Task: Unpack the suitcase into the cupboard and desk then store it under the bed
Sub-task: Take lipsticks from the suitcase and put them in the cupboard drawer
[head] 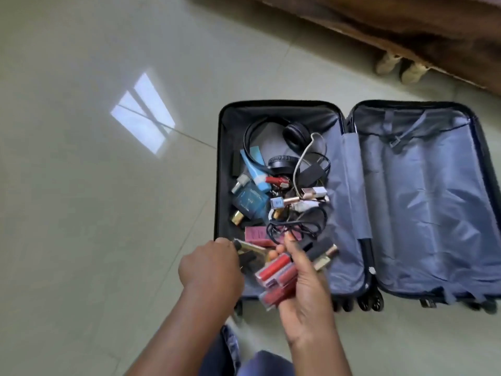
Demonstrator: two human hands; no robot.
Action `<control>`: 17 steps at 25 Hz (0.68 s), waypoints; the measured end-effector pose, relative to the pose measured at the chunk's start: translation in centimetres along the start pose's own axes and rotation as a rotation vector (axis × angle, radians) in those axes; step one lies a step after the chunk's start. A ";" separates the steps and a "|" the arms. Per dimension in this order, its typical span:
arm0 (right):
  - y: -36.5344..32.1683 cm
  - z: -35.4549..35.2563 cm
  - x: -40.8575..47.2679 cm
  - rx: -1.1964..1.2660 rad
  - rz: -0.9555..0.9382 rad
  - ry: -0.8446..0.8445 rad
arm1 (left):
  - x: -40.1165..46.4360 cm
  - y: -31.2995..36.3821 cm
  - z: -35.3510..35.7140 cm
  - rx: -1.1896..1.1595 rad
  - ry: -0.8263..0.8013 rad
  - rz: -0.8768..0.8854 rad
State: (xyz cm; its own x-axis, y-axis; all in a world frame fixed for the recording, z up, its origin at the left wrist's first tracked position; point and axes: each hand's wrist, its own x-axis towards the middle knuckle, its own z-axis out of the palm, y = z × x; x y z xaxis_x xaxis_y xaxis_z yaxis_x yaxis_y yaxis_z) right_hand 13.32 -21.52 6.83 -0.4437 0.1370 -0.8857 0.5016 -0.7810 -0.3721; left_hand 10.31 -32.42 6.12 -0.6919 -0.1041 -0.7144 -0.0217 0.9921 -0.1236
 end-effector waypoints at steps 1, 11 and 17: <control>0.2 0.2 -1.5 0.003 0.011 0.028 | -0.9 -0.1 0.5 -0.019 -0.043 0.000; -15.1 0.7 -39.0 -0.138 -0.398 -0.113 | -35.6 -2.8 -17.6 -1.921 -0.320 0.170; -16.7 -6.9 -63.9 0.014 -0.318 -0.271 | -58.8 -3.9 -25.8 -1.748 -0.281 0.620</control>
State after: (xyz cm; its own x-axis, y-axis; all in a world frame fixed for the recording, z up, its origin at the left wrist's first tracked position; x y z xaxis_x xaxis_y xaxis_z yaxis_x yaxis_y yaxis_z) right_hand 38.44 -13.05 67.70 -0.7553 0.2091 -0.6212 0.2983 -0.7343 -0.6098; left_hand 32.45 -28.33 66.36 -0.7702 0.4242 -0.4763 -0.5895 -0.1882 0.7855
